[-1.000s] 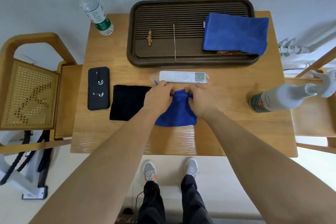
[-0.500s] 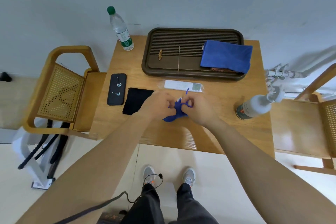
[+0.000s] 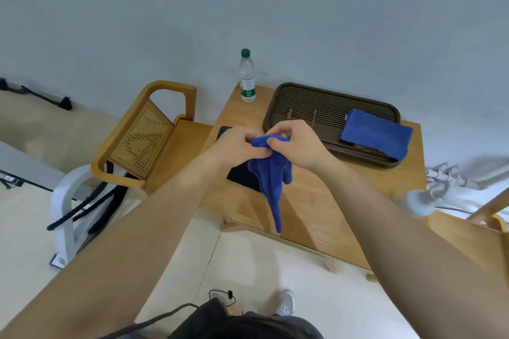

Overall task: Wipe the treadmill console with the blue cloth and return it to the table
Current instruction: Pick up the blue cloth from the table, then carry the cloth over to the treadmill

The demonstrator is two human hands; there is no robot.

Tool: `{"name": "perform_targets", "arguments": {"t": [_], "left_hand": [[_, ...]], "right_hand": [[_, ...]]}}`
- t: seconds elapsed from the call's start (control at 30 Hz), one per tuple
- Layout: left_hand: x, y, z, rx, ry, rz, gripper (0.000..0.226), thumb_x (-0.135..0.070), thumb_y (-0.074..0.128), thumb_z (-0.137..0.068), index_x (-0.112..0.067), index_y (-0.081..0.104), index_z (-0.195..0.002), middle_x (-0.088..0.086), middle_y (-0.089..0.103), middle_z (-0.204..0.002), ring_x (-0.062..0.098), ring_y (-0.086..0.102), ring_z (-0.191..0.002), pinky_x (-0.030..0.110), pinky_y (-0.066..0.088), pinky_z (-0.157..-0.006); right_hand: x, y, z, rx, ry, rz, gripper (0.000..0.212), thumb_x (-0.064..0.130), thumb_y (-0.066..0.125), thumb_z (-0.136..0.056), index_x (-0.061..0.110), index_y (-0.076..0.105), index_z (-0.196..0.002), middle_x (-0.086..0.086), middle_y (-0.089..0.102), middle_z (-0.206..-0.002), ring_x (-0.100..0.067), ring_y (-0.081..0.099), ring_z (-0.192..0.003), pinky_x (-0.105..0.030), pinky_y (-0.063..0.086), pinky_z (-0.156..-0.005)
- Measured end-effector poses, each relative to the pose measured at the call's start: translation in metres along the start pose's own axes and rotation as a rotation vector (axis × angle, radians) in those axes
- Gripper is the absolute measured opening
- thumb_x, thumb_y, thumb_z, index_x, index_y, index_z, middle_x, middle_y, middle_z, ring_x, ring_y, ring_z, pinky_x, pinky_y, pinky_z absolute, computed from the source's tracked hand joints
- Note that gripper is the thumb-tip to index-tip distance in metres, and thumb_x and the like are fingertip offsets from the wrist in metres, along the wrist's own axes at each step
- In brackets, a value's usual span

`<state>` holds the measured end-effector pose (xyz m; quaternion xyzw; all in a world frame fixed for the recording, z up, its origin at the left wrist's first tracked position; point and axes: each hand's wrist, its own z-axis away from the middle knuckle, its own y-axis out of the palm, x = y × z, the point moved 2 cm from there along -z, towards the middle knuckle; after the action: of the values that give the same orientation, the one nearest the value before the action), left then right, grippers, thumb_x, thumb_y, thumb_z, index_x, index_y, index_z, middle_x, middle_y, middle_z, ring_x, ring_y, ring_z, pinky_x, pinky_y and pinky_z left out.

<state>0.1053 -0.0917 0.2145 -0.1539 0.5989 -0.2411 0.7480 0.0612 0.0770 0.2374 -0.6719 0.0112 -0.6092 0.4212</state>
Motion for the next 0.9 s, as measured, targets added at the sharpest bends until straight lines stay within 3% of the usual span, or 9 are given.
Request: {"name": "perform_targets", "arguments": {"t": [0.07,0.17,0.27,0.33,0.43,0.57,0.67,0.77,0.9], "left_hand": [[0.008,-0.035,0.016,-0.078,-0.04,-0.006,0.03,-0.032,0.079,-0.085,-0.013,0.06,-0.07,-0.003,0.057,-0.066,0.007,0.052,-0.06,0.024,0.04,-0.06],[0.03,-0.089,0.044,-0.165,-0.053,-0.04,0.039,-0.032,0.079,-0.083,-0.015,0.05,-0.063,-0.001,0.047,-0.059,0.009,0.045,-0.054,0.024,0.035,-0.054],[0.062,-0.138,0.079,-0.244,-0.09,-0.077,0.038,-0.036,0.08,-0.078,-0.005,0.059,-0.072,0.016,0.054,-0.067,0.016,0.05,-0.061,0.033,0.04,-0.059],[0.088,-0.168,0.107,-0.297,-0.116,-0.061,0.034,-0.031,0.079,-0.082,-0.001,0.062,-0.079,0.01,0.058,-0.067,0.015,0.054,-0.062,0.033,0.042,-0.061],[0.138,-0.211,0.153,-0.406,-0.195,-0.036,0.03,-0.035,0.08,-0.079,-0.012,0.062,-0.075,-0.006,0.06,-0.063,0.012,0.058,-0.061,0.034,0.047,-0.061],[0.197,-0.252,0.222,-0.505,-0.319,-0.115,0.028,-0.037,0.073,-0.065,-0.016,0.059,-0.075,-0.006,0.057,-0.064,0.018,0.055,-0.064,0.031,0.042,-0.058],[0.244,-0.275,0.272,-0.551,-0.489,-0.267,0.017,-0.027,0.072,-0.073,-0.021,0.056,-0.073,-0.007,0.056,-0.067,0.019,0.056,-0.069,0.031,0.041,-0.056],[0.289,-0.29,0.318,-0.594,-0.739,-0.408,0.021,-0.036,0.067,-0.078,-0.027,0.049,-0.07,-0.009,0.054,-0.074,0.022,0.056,-0.076,0.031,0.041,-0.063],[0.347,-0.302,0.374,-0.668,-0.981,-0.319,0.011,-0.033,0.062,-0.079,-0.025,0.054,-0.076,-0.002,0.062,-0.083,0.025,0.062,-0.08,0.029,0.044,-0.063]], "right_hand": [[0.023,0.012,-0.012,0.027,-0.015,0.019,0.014,0.03,0.072,-0.086,0.023,0.07,-0.074,0.0,0.062,-0.066,-0.019,0.057,-0.066,-0.039,0.047,-0.063],[0.056,0.045,-0.031,0.223,-0.053,0.098,0.031,0.039,0.079,-0.084,0.022,0.063,-0.064,0.003,0.044,-0.056,-0.017,0.039,-0.057,-0.031,0.03,-0.056],[0.086,0.093,-0.053,0.369,-0.111,0.361,0.027,0.038,0.072,-0.09,0.025,0.061,-0.069,0.005,0.046,-0.056,-0.015,0.043,-0.055,-0.028,0.032,-0.054],[0.102,0.127,-0.071,0.378,-0.101,0.455,0.035,0.041,0.063,-0.096,0.021,0.058,-0.068,0.002,0.047,-0.057,-0.018,0.045,-0.056,-0.029,0.031,-0.053],[0.134,0.175,-0.094,0.341,-0.143,0.437,0.052,0.047,0.057,-0.098,0.016,0.042,-0.058,-0.003,0.04,-0.053,-0.022,0.039,-0.051,-0.033,0.027,-0.053],[0.188,0.247,-0.116,0.388,-0.179,0.344,0.051,0.049,0.056,-0.096,0.018,0.042,-0.058,0.0,0.041,-0.053,-0.019,0.041,-0.052,-0.037,0.032,-0.055],[0.225,0.31,-0.129,0.487,-0.209,0.309,0.052,0.044,0.061,-0.092,0.02,0.031,-0.056,0.002,0.031,-0.052,-0.018,0.033,-0.052,-0.037,0.029,-0.054],[0.258,0.374,-0.137,0.632,-0.273,0.29,0.051,0.034,0.063,-0.093,0.021,0.028,-0.058,0.006,0.028,-0.05,-0.013,0.028,-0.047,-0.029,0.025,-0.05],[0.303,0.463,-0.143,0.861,-0.313,0.291,0.044,0.034,0.067,-0.093,0.019,0.037,-0.064,0.009,0.036,-0.054,-0.007,0.035,-0.046,-0.022,0.03,-0.049]]}}
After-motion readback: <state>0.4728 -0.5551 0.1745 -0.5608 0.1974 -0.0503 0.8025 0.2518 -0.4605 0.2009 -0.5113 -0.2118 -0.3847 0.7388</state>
